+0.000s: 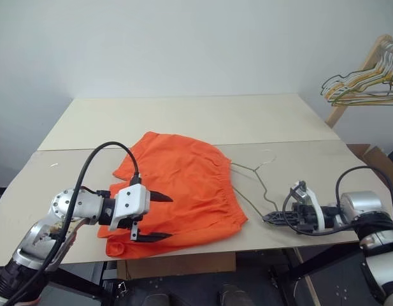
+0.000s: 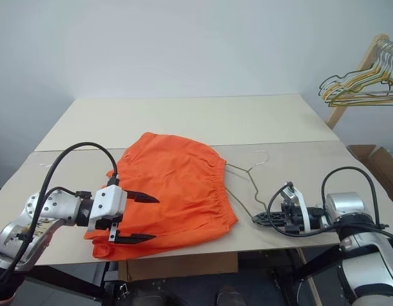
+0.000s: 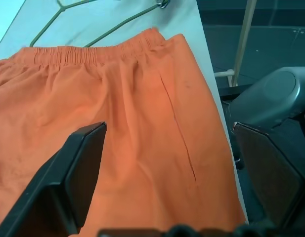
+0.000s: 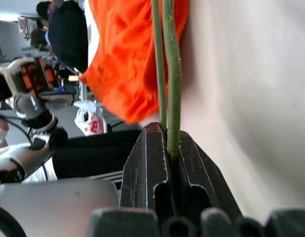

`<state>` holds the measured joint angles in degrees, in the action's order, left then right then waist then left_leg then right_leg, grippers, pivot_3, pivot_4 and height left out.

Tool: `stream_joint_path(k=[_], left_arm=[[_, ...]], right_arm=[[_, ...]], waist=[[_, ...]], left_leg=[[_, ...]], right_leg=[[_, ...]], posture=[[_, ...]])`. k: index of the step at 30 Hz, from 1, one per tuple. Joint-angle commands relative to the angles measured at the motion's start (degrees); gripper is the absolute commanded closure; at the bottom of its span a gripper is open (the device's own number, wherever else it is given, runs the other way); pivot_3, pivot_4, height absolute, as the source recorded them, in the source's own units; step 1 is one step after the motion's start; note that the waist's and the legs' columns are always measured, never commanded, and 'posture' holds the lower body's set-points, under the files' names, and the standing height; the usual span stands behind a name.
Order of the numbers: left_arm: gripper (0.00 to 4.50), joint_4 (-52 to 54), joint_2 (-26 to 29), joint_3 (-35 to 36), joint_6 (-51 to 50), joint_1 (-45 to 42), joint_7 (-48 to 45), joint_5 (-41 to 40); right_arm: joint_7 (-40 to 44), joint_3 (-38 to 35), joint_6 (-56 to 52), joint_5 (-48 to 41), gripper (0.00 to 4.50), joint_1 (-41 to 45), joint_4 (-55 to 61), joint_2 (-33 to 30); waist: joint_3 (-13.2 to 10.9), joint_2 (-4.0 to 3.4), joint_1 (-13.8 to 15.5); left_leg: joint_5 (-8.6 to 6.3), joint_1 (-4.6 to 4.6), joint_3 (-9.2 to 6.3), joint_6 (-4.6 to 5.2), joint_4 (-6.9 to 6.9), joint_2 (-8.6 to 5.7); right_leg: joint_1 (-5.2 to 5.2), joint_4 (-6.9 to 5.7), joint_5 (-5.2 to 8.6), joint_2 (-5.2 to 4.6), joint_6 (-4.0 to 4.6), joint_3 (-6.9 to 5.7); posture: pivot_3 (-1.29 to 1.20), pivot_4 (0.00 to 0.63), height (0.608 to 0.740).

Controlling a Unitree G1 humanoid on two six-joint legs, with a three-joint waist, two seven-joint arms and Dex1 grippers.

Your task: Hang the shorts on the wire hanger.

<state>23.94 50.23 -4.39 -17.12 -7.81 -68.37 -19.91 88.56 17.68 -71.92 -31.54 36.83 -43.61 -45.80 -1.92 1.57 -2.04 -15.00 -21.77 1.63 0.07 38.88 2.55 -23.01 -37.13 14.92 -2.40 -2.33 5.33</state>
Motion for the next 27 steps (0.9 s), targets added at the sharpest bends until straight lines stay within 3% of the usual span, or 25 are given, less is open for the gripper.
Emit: stream_joint_path(k=[1, 8, 16, 22, 27], left_arm=[[0.03, 1.3, 0.1, -0.1, 0.8, -0.6, 0.8, 0.7], [0.03, 1.5, -0.5, -0.1, 1.0, -0.1, 2.2, 1.3], [0.03, 1.8, -1.5, -0.7, 1.3, 0.5, 3.9, 2.2], [0.03, 2.0, -1.5, -0.5, 1.4, -0.2, 4.5, 2.0], [0.03, -2.1, -3.9, 0.4, 2.4, -6.5, 7.9, 3.6]], right_arm=[[3.3, 0.4, 2.6, 2.2, 4.50, 3.6, -3.9, 1.6], [3.9, 1.5, 4.4, 3.4, 4.50, 6.9, -7.5, 4.0], [-3.6, -7.5, 9.2, 6.1, 4.50, 10.5, -15.5, 6.9], [-8.5, -11.2, 12.1, 7.3, 4.50, 6.4, -3.6, 5.2], [-15.6, -15.4, 21.5, 8.0, 4.50, -2.7, 20.3, 3.6]], waist=[[0.0, 0.00, 0.0], [0.0, -0.01, 0.7], [0.0, -0.02, 1.3], [0.0, -0.03, 1.5], [0.0, -0.04, 1.7]], left_leg=[[0.00, -0.03, 0.00, 0.00, 0.00, 0.00], [0.00, -0.02, 0.00, 0.00, 0.03, -0.01], [0.00, -0.06, 0.01, -0.01, 0.03, -0.01], [0.01, -0.06, 0.00, -0.01, 0.03, 0.00], [0.01, -0.19, -0.03, -0.01, 0.06, 0.00]], right_leg=[[-0.02, 0.01, 0.00, 0.00, 0.00, 0.00], [-0.01, -0.01, -0.03, -0.01, 0.01, 0.01], [-0.03, -0.02, -0.04, -0.01, 0.01, 0.01], [-0.04, -0.04, -0.04, -0.01, 0.02, -0.01], [-0.12, -0.06, -0.05, -0.01, 0.00, -0.04]], posture=[[0.03, 0.000, 0.740], [0.05, 0.000, 0.740], [0.05, 0.000, 0.740], [0.03, 0.000, 0.740], [0.01, 0.000, 0.740]])
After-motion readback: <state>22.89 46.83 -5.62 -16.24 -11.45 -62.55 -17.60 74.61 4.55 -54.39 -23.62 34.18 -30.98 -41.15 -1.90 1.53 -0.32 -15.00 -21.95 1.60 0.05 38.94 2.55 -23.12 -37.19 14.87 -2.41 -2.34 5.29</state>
